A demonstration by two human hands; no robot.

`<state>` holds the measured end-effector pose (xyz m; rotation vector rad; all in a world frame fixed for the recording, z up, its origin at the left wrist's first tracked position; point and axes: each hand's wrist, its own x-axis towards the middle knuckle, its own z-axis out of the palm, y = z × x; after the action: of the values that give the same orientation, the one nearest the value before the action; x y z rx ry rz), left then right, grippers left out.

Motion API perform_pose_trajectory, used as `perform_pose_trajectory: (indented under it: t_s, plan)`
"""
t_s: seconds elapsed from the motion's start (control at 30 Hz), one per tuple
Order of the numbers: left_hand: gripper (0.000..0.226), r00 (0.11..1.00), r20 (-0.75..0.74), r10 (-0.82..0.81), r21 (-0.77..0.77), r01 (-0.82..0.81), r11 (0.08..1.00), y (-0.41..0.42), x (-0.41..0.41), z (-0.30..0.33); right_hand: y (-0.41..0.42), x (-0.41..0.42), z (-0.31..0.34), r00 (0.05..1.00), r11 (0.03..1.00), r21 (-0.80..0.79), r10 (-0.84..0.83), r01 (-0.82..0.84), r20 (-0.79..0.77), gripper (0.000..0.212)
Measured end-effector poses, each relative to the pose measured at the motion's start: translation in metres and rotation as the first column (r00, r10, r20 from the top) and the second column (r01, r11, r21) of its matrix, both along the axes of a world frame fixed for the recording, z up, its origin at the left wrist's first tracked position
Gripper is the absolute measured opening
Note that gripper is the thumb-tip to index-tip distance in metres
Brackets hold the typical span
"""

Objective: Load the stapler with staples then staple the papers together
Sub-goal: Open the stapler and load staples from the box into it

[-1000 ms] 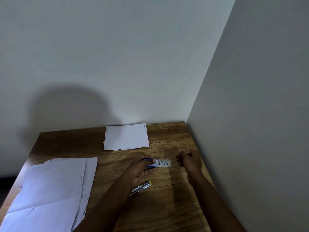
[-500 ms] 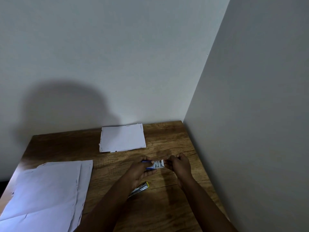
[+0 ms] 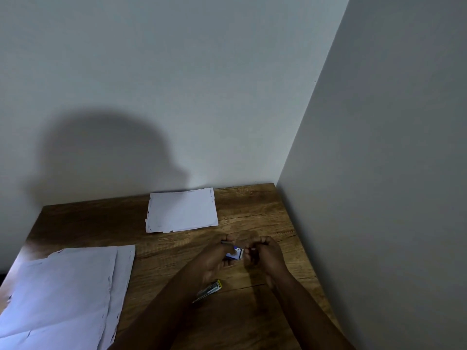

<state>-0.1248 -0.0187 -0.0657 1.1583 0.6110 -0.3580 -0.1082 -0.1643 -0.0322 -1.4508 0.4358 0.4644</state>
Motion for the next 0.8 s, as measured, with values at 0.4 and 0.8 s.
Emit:
perform_pose_trajectory:
  t_s: [0.4, 0.8]
  plan:
    - [0.044, 0.984, 0.005, -0.178, 0.526, 0.149, 0.837, -0.012, 0.073, 0.015, -0.013, 0.053, -0.013, 0.999, 0.997, -0.073, 0.024, -0.026, -0.026, 0.017]
    - [0.023, 0.982, 0.17, -0.083, 0.568, -0.029, 0.822, -0.052, 0.148, -0.005, -0.015, 0.14, -0.029, 0.981, 0.967, -0.193, -0.142, 0.166, 0.129, 0.01]
